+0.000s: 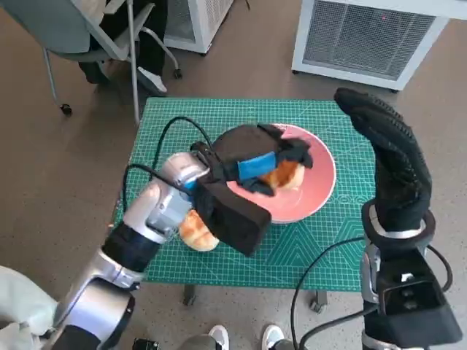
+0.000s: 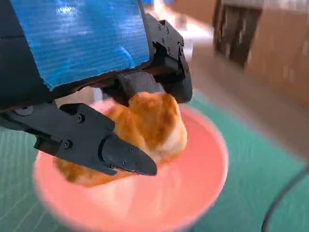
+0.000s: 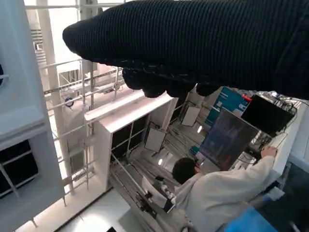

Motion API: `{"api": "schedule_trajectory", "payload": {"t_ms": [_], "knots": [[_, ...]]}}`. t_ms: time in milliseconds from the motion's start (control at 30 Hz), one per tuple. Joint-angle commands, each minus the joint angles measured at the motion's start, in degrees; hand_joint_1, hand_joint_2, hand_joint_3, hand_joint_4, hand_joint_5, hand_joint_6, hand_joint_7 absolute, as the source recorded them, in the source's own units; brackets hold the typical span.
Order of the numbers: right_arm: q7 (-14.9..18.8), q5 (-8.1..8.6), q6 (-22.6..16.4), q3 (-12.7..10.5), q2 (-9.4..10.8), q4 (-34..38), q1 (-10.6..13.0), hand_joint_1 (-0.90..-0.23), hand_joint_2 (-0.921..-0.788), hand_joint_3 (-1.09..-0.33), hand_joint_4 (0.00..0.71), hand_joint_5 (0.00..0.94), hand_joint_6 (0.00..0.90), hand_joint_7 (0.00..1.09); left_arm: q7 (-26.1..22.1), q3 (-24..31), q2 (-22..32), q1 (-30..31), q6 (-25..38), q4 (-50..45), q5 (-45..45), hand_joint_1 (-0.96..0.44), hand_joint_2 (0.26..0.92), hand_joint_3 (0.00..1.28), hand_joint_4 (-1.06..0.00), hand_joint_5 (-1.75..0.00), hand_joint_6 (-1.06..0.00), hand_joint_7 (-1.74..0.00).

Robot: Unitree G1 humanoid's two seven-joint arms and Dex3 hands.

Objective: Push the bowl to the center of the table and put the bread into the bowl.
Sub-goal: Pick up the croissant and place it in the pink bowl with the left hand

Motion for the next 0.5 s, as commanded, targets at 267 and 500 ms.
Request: {"api": "schedule_trajectory", "payload": {"t_ms": [267, 500], "knots": [[0.01, 0.04, 1.7, 0.26, 0.43, -1.97, 2.53, -0.393, -0.921, -0.541, 0.443, 0.007, 0.071, 0.78, -0.3, 5.56, 4.62, 3.18, -7.83, -4.83, -6.26, -0.24, 0.865, 0.0, -0.13, -0.01, -0.32, -0.03], [-0.14, -0.28, 2.34, 0.33, 0.72, -2.96, 3.3, -0.392, -0.921, -0.545, 0.442, 0.006, 0.069, 0.78, 0.69, 10.87, 9.83, 8.49, -12.8, -11.51, -9.54, -0.25, 0.851, 0.0, -0.2, -0.03, -0.4, -0.06]]}}
